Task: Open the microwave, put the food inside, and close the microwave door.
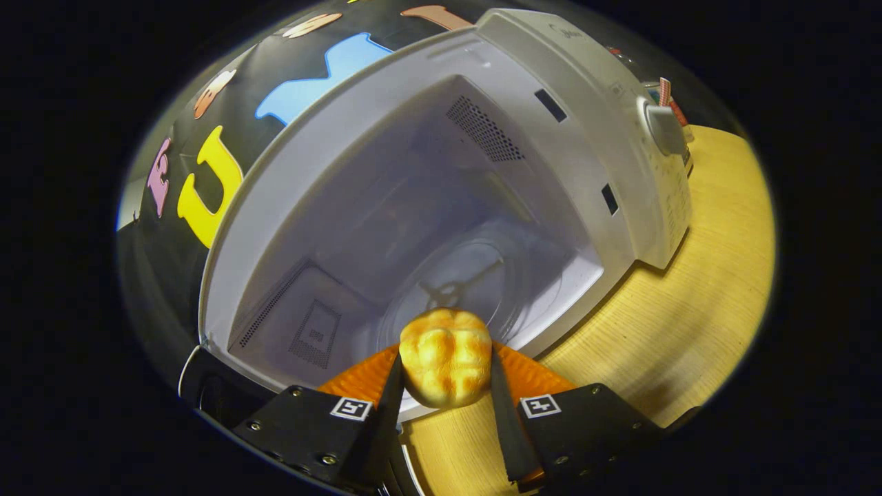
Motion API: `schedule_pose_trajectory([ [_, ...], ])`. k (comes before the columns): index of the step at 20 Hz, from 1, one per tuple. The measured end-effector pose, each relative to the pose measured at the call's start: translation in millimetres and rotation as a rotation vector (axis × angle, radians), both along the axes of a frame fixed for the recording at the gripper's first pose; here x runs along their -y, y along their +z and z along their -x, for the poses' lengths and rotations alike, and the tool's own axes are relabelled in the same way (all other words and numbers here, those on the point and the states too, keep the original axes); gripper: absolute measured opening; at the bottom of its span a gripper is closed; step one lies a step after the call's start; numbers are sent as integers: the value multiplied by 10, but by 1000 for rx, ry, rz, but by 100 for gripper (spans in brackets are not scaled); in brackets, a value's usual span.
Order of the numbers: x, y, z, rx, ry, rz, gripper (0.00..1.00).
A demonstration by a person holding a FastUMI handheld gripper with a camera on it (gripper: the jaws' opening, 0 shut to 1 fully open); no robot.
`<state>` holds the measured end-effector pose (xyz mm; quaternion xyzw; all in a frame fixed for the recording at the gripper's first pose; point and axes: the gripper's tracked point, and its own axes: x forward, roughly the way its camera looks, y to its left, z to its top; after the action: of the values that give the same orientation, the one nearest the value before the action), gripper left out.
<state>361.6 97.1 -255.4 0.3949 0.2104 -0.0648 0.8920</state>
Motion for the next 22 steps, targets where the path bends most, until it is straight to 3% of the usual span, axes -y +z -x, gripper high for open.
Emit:
schedule_pose_trajectory([
  [8,30,35,-172,35,-59,-43,63],
  [12,70,96,-212,60,-80,-39,79],
  [15,99,129,-231,71,-100,-40,97],
  [22,100,212,-189,85,-91,-34,98],
])
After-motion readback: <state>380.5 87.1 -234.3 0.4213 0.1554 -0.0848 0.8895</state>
